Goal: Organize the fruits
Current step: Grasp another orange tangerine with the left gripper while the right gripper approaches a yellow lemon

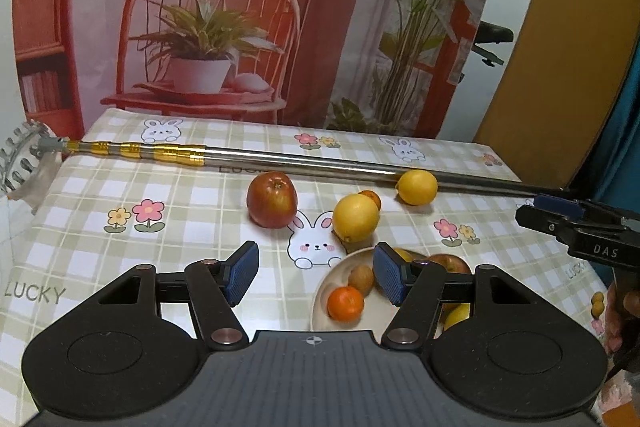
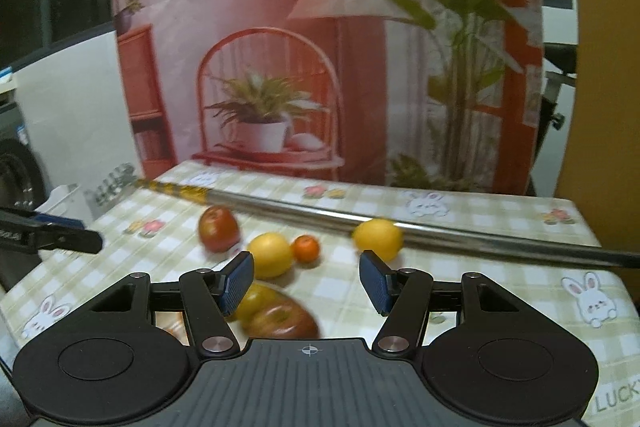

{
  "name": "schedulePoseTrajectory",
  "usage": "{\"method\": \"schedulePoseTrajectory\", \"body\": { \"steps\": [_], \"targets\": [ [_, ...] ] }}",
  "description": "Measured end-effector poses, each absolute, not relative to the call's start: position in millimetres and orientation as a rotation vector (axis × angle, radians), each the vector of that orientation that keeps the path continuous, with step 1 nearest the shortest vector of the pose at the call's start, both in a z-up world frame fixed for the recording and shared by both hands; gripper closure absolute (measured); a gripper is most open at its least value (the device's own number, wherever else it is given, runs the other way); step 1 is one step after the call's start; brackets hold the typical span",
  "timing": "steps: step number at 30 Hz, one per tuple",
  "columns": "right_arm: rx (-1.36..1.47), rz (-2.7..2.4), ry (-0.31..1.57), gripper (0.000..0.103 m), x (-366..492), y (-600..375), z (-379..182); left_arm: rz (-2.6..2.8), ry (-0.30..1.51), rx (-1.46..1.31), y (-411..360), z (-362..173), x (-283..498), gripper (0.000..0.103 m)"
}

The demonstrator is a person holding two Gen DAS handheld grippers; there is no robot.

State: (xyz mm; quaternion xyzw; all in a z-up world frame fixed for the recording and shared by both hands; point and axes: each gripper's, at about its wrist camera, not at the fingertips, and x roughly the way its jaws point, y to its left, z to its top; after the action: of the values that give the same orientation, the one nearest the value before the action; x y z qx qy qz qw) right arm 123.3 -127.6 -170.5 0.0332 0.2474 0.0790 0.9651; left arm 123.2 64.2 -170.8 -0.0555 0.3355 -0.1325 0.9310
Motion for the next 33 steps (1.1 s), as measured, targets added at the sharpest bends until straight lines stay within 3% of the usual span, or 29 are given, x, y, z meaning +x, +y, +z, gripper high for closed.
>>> {"method": "schedulePoseTrajectory", "body": {
  "steps": [15,19,33],
  "targets": [
    [0.116,0.12,0.547,0.048,165.0,-151.7,-198.2,-0.398,0.779,-0.17,39.6,-181.1,204.4,0.041],
    [0.135,0.107,0.555,0.048,175.0,-156.0,-203.8,-0.415,0.836,-0.263,29.1,-195.2,234.0,0.047],
    [0.242,0.041,0.632,0.048,207.8,-187.9,-239.1,-0.462,1.02,-0.297,-28.6,-243.2,339.5,0.047]
  ]
}}
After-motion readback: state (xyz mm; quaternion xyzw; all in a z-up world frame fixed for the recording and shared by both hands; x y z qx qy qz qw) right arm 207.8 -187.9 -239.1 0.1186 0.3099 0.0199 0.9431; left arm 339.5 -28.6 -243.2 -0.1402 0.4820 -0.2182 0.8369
